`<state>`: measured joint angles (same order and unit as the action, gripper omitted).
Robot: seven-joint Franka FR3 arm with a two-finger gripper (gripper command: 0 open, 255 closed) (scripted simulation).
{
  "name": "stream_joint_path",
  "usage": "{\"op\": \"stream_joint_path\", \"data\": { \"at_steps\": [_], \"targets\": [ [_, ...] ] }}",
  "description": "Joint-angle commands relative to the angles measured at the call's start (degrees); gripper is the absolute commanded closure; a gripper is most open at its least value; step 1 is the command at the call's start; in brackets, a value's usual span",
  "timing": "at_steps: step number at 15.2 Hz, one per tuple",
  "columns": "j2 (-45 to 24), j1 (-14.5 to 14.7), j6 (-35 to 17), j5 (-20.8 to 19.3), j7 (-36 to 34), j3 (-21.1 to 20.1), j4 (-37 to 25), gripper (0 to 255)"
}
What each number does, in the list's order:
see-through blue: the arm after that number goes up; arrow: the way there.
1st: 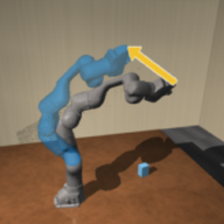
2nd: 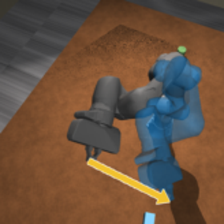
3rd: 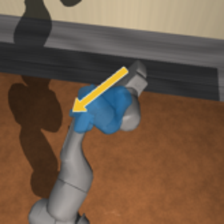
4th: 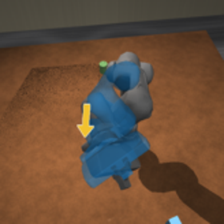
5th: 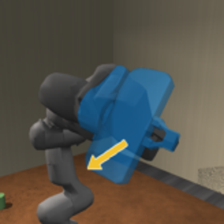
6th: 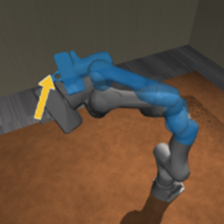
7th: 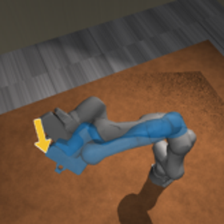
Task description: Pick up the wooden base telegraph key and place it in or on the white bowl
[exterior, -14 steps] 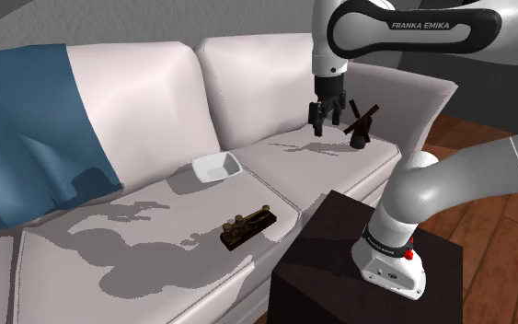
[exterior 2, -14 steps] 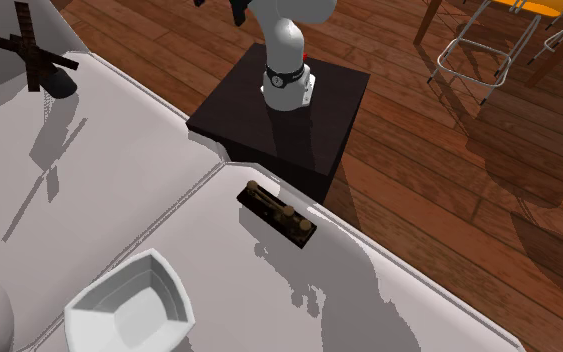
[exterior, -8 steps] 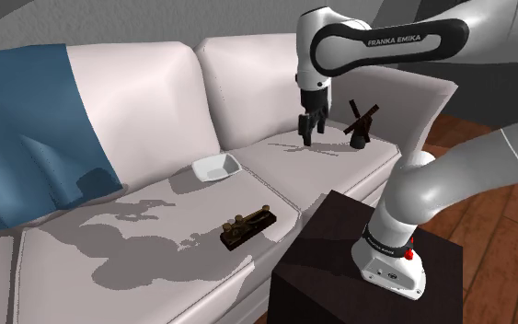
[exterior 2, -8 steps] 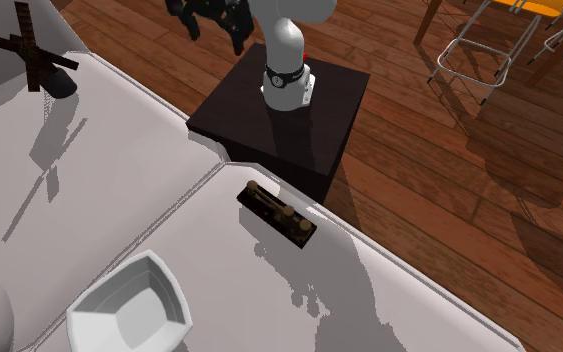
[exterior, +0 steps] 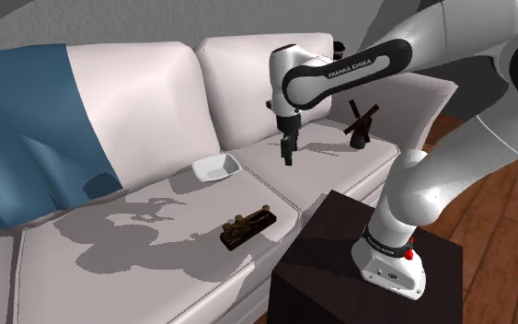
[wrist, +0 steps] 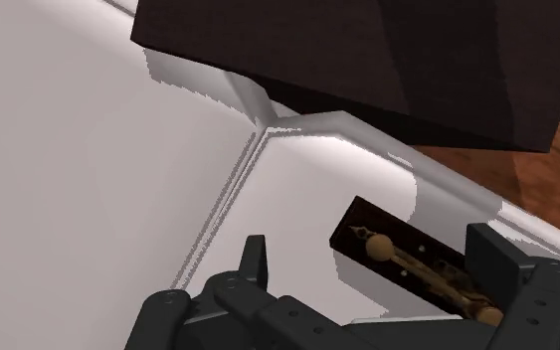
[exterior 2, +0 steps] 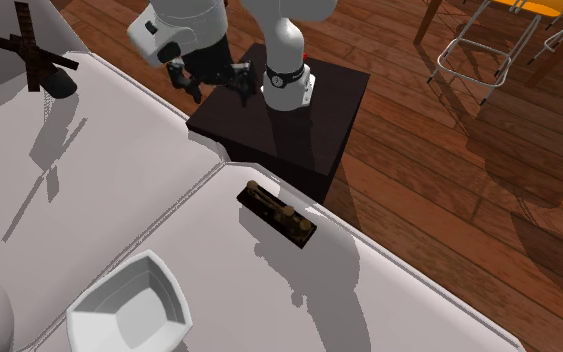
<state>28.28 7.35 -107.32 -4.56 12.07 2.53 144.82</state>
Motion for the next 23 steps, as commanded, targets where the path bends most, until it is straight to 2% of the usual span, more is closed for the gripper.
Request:
{"op": "stream_joint_path", "data": {
  "at_steps": [1,9,18,23],
  "targets": [
    [-4.04,1.71,-3.97,0.24,3.05,-0.24,-0.2,0],
    [-19.18,6.98,-17.59,0.82,15.72,-1.5,-1.87,0],
    [-35.42,11.46,-30.24,0.52,28.25,-5.54,-5.8,0],
    [-38.63,11.59,-33.98,-0.1,28.43,-5.65,-5.26,0]
  ]
}}
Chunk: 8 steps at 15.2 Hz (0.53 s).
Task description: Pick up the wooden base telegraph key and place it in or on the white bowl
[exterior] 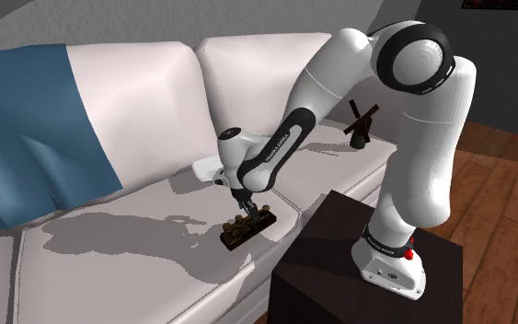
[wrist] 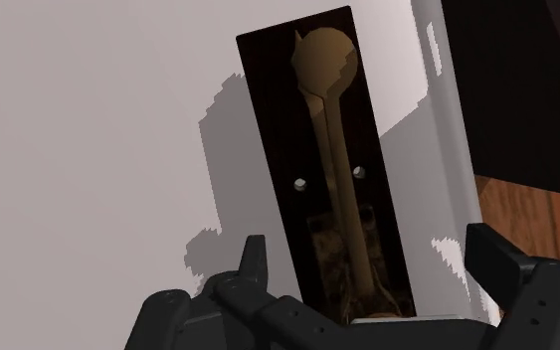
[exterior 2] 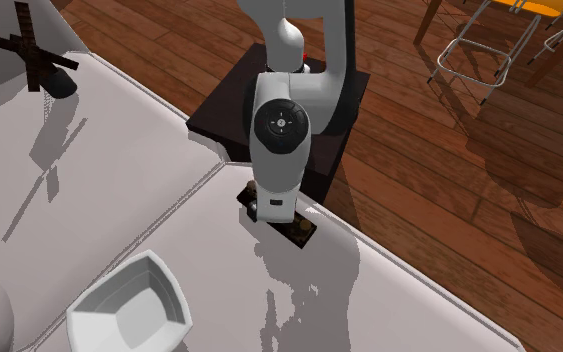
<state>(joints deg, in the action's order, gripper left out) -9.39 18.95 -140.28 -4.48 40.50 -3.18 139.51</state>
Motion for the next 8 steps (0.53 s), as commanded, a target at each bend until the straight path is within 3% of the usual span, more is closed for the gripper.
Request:
{"op": "stream_joint_path", "data": {
  "at_steps": [1,8],
  "targets": [
    [-1.6,-0.02,-1.82,-0.32,-0.09,0.11,0.2,0],
    [-3.3,0.0,-3.86,-0.68,-0.34,0.27,0.54,0]
  ]
}}
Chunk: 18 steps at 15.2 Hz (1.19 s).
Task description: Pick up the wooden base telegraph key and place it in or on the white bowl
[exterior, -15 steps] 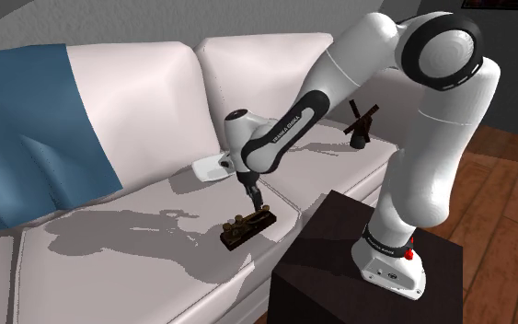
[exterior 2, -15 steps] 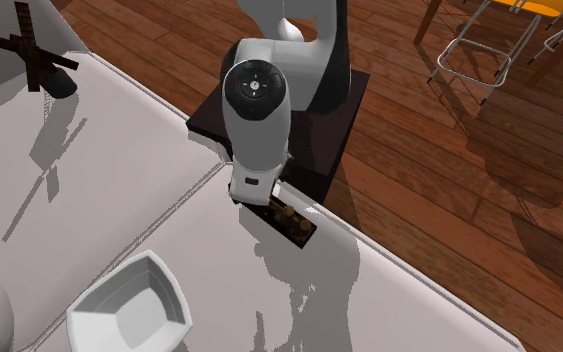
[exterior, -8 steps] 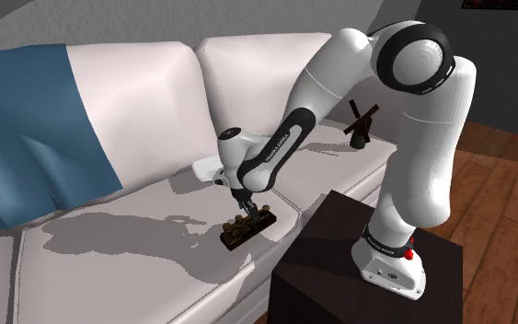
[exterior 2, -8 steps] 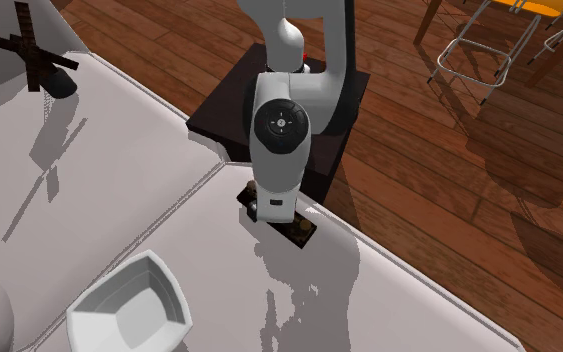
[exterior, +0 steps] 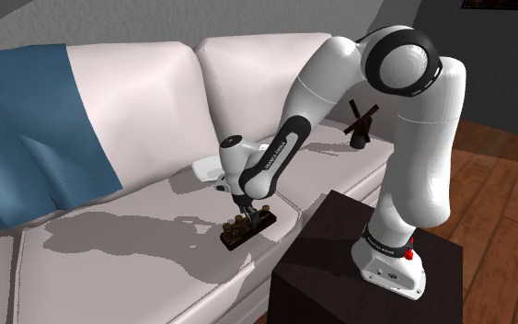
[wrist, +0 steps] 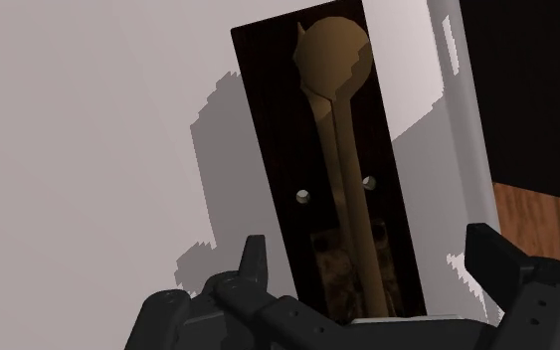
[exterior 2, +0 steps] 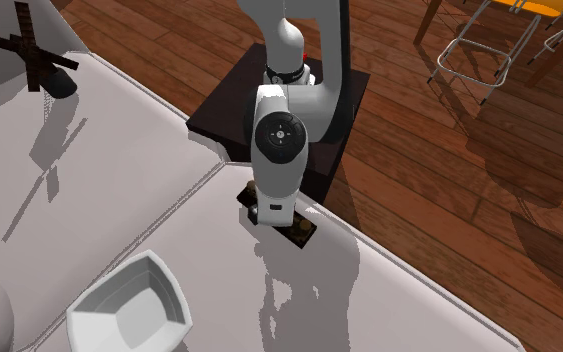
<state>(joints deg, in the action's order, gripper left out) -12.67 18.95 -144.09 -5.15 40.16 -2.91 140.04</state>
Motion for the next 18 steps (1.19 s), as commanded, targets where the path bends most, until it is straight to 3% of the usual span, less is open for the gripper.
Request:
{"op": "stream_joint_path", "data": {
  "at_steps": [1,3,4,13,18],
  "targets": [
    [-0.02,0.0,-0.04,-0.01,0.0,0.0,0.01,0],
    [-0.01,0.0,-0.03,0.0,0.0,0.0,0.01,0],
    [-0.01,0.0,-0.03,0.0,0.0,0.0,0.01,255],
    [-0.02,0.0,-0.04,-0.01,0.0,0.0,0.01,255],
    [3.77,-0.11,3.72,0.69,0.6,-0.24,0.03,255]
  ]
}}
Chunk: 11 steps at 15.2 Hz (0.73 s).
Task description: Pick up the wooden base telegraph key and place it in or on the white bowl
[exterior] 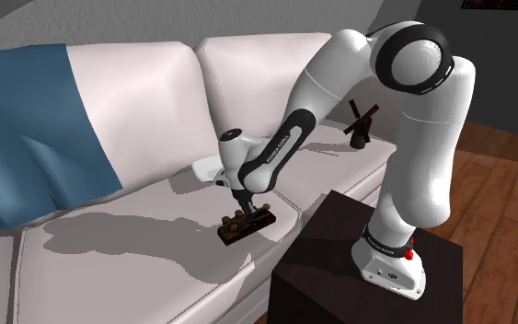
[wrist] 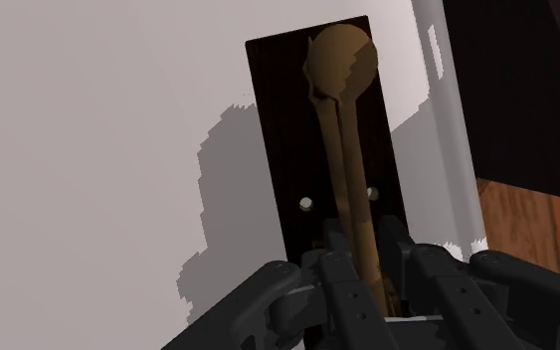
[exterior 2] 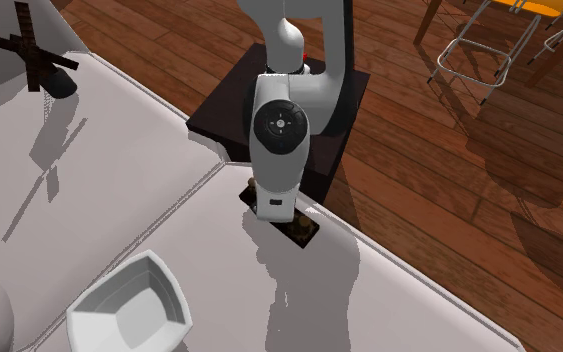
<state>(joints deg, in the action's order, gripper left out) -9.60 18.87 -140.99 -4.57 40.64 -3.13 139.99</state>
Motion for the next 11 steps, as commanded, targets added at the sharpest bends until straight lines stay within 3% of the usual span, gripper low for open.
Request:
{"op": "stream_joint_path", "data": {
  "at_steps": [1,11],
  "targets": [
    [1.44,-0.04,1.38,0.24,0.23,-0.06,0.04,255],
    [8.19,-0.07,9.22,1.34,1.22,-0.27,-1.09,255]
  ]
}}
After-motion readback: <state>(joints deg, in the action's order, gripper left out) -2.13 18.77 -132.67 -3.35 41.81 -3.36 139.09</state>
